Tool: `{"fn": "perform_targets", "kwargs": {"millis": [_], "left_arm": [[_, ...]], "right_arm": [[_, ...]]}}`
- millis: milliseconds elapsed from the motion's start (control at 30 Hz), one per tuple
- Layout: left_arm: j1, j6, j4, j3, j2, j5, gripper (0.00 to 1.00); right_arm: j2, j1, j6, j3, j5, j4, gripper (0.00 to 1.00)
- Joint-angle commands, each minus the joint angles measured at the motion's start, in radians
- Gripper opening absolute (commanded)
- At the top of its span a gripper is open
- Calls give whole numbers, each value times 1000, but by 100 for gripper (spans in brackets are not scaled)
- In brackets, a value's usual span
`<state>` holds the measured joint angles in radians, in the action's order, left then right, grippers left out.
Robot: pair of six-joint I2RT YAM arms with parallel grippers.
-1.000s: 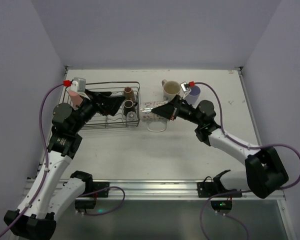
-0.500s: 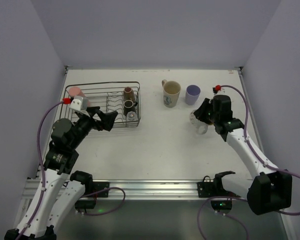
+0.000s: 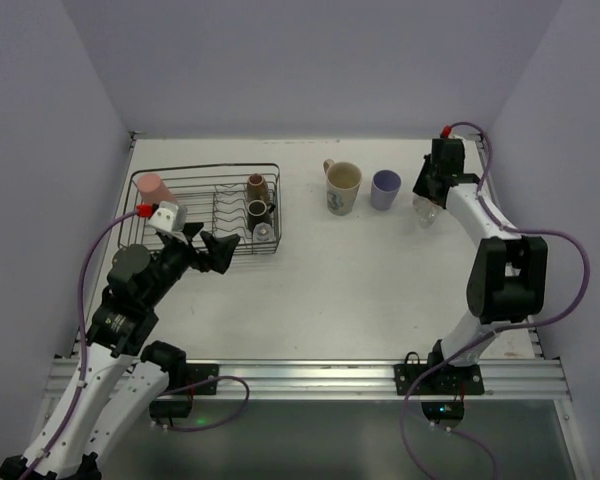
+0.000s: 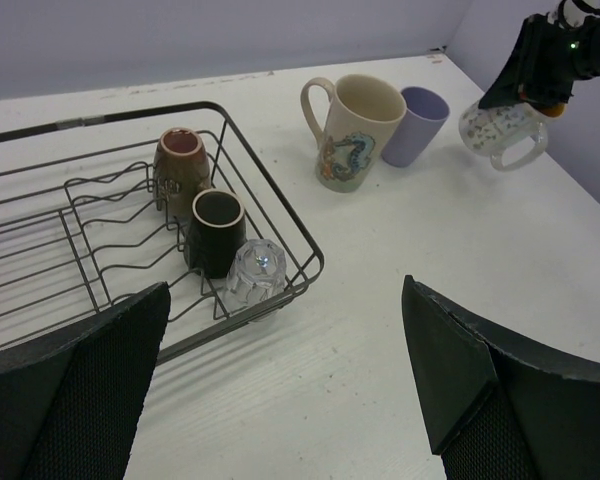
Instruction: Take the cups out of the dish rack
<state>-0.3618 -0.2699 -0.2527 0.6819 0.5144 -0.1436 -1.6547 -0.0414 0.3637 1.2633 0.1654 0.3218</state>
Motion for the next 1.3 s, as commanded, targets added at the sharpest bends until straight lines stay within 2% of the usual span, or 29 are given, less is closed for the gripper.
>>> {"fn": "perform_targets", "kwargs": {"millis": [0,167,367,400,533,567,600,667,767,867,967,1033,1067,1100,1200,1267], "left_arm": [[-19,26,-11,8,1,24,100],[-25,28,-10,8,12,39,100],[-25,28,-16,11,27,71,100],[-25,26,-17,11,30,81,100],[-16,20,-40,18,47,180,100],[-14,15,-45,19,49,203,100],[-11,14,-48,19,52,241,100],[0,8,-51,19,61,266,100],[15,1,-53,25,84,298,100],[34,-14,-49,41,117,323,100],[57,-40,-48,73,165,334,100],[73,-69,-59,93,194,345,100],[73,-77,-59,111,202,355,100],[73,-93,-54,119,208,395,100],[73,-117,-22,157,260,493,100],[83,-126,-7,200,338,535,100]], "right_arm": [[-75,32,-71,154,13,-34,0],[-230,37,-92,274,-3,25,0],[-307,37,-89,373,-43,86,1],[-324,37,-86,398,-46,117,4],[-327,37,-83,421,-23,152,27],[-324,37,-83,427,-23,158,38],[-320,37,-80,436,-26,177,45],[-289,37,-77,432,-38,180,55],[-220,37,-65,409,-66,175,64],[-110,37,-32,352,-104,137,64],[60,37,23,210,-196,59,66],[154,37,69,79,-248,-28,67],[258,37,86,23,-314,-68,68],[310,37,119,-96,-348,-164,69],[484,15,182,-300,-453,-324,73],[539,2,207,-376,-519,-403,83]]}}
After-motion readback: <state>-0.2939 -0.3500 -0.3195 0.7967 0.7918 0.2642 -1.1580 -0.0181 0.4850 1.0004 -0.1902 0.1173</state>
